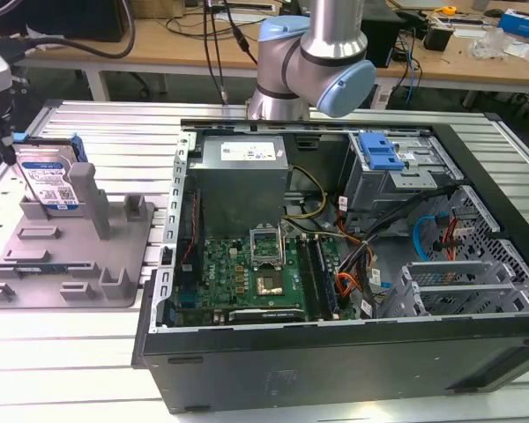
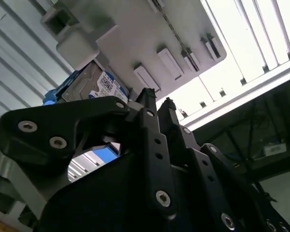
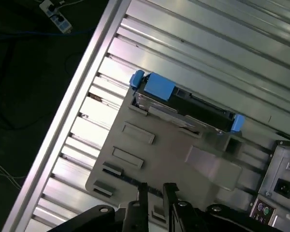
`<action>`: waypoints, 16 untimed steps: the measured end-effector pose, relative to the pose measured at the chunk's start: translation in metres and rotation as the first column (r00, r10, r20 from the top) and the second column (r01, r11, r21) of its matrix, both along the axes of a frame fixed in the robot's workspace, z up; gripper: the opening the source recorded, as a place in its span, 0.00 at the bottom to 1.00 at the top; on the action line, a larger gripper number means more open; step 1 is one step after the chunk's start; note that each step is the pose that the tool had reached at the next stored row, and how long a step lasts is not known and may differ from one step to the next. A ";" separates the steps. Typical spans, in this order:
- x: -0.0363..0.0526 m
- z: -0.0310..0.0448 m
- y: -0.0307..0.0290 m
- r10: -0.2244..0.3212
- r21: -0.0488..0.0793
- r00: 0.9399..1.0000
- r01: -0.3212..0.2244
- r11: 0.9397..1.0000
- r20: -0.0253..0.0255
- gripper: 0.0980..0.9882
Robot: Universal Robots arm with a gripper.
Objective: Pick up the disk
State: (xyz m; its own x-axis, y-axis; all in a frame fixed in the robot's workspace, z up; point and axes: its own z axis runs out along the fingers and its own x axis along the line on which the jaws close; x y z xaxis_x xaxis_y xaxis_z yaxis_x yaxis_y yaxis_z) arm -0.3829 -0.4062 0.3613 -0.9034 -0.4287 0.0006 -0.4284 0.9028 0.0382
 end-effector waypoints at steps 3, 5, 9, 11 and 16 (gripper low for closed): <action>0.0000 -0.0006 0.0000 0.057 0.000 0.998 -0.057 0.998 0.000 0.29; 0.0000 -0.0011 0.0000 0.096 0.000 0.995 -0.096 0.995 0.000 0.36; 0.0000 -0.0024 0.0000 0.179 0.000 0.984 -0.179 0.984 0.000 0.43; 0.0000 -0.0032 0.0000 0.220 -0.001 0.976 -0.220 0.976 0.000 0.43; 0.0000 -0.0054 0.0000 0.339 -0.001 0.941 -0.339 0.941 0.000 0.43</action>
